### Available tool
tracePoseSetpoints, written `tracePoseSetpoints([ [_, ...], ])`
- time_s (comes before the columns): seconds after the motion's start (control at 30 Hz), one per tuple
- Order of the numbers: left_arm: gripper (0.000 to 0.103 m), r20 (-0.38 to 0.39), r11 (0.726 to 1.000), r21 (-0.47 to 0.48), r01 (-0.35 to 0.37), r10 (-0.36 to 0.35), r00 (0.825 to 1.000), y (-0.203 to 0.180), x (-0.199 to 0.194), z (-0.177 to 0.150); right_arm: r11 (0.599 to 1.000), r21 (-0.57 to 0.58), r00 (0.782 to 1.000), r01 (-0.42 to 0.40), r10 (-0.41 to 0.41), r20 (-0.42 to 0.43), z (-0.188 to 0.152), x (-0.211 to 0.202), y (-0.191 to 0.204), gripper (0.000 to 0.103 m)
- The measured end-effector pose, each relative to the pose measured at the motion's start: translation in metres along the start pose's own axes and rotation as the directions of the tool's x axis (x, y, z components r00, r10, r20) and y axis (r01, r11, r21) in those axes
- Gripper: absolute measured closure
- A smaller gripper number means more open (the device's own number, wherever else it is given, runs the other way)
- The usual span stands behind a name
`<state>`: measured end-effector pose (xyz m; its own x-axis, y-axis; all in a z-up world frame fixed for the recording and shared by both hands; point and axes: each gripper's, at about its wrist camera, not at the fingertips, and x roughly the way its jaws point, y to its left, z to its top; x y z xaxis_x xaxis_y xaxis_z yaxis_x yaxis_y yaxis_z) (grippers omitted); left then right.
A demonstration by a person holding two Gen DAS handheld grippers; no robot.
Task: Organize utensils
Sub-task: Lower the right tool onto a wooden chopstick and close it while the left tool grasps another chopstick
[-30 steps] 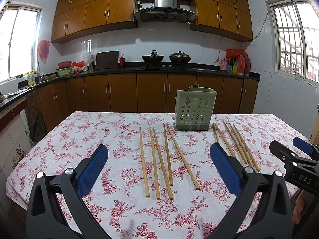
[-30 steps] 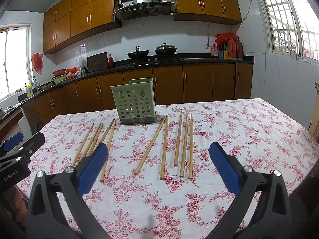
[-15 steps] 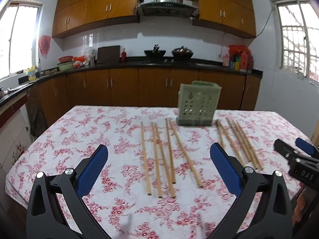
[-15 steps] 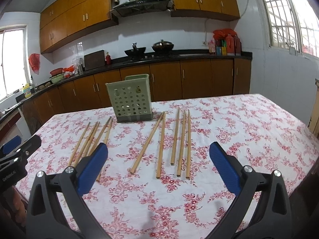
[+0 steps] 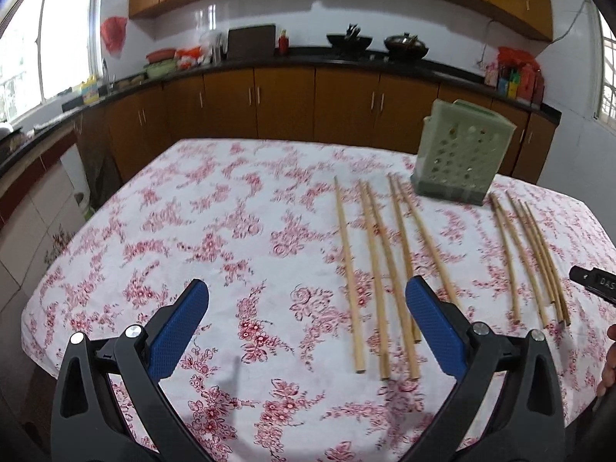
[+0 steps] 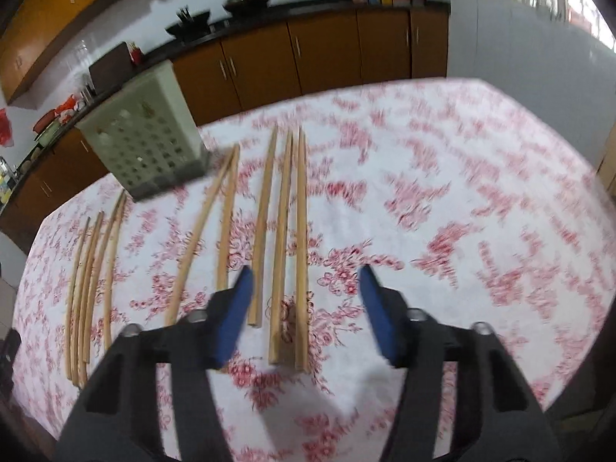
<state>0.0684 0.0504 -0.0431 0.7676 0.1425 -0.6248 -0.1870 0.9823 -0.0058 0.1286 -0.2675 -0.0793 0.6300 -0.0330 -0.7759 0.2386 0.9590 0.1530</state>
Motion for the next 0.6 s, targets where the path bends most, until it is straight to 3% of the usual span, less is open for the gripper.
tracePoseSetpoints([
  [0.2, 0.003, -0.047, 0.999, -0.015, 0.035, -0.036, 0.998, 0.006, 0.015, 0.004, 0.997, -0.056, 0.997, 0.049, -0.052, -0.056, 0.001, 0.028, 0.009, 0.083],
  [0.3, 0.016, -0.062, 0.998, 0.000, 0.062, -0.062, 0.996, 0.004, 0.022, 0.008, 0.994, -0.079, 0.996, 0.082, -0.084, -0.024, 0.001, 0.029, 0.010, 0.094],
  [0.43, 0.036, -0.100, 0.995, 0.019, 0.101, -0.098, 0.990, -0.004, 0.036, 0.013, 0.995, -0.014, 0.995, 0.099, -0.099, -0.014, 0.007, 0.030, -0.002, 0.095],
  [0.6, 0.064, -0.188, 0.990, 0.047, 0.136, -0.126, 0.974, -0.017, 0.062, 0.014, 0.994, -0.029, 0.994, 0.105, -0.105, -0.004, 0.006, 0.030, 0.001, 0.095],
])
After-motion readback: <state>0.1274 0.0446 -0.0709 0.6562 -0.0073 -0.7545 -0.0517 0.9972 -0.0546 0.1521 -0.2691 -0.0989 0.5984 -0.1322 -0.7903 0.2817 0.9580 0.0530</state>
